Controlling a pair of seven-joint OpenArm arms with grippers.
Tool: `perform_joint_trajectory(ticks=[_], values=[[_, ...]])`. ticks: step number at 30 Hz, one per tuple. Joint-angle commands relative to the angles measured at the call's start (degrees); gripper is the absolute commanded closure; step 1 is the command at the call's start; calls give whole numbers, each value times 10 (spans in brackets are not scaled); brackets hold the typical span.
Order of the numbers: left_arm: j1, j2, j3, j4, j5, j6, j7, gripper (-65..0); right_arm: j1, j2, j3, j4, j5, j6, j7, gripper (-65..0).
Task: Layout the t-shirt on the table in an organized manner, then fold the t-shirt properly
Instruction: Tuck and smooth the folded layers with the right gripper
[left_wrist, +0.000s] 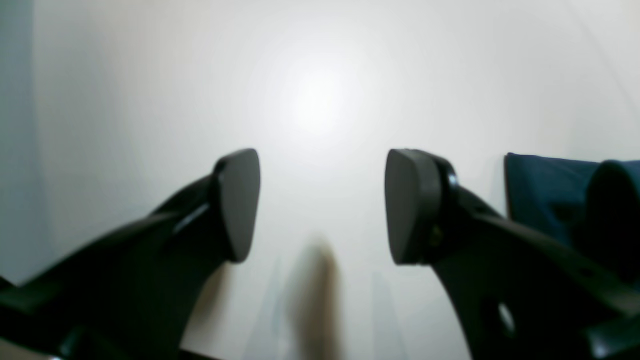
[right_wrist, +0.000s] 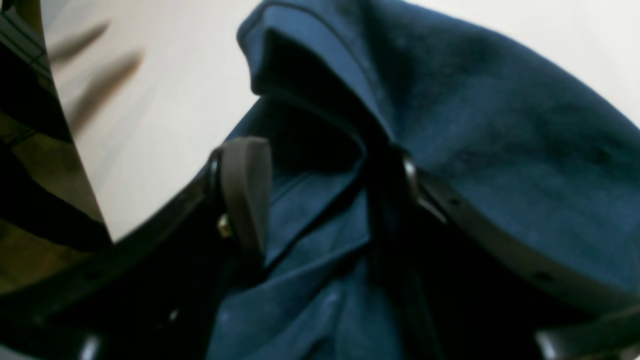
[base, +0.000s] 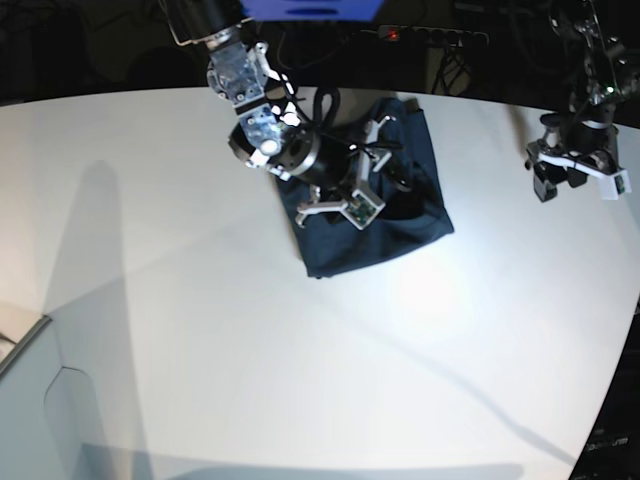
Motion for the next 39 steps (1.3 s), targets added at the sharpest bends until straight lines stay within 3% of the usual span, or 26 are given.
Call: perform_joint_trajectory(ticks=[1,11,27,39], values=[[-1,-8,-3,10,-6,-4,-13,-387,6,-8,0,8,8,0,16,-331],[10,-8,-28,16,-7,-4,-13,-387,7,-8,-1,8,8,0,16,-383],[20,-18,-28,16,-7,-4,-13,-387,14,-9,-7,-20,7,0,16,-384],[21,-18,-28,15,-7,-4,-13,-387,0,-10,-123,-23,8,0,21,-384]])
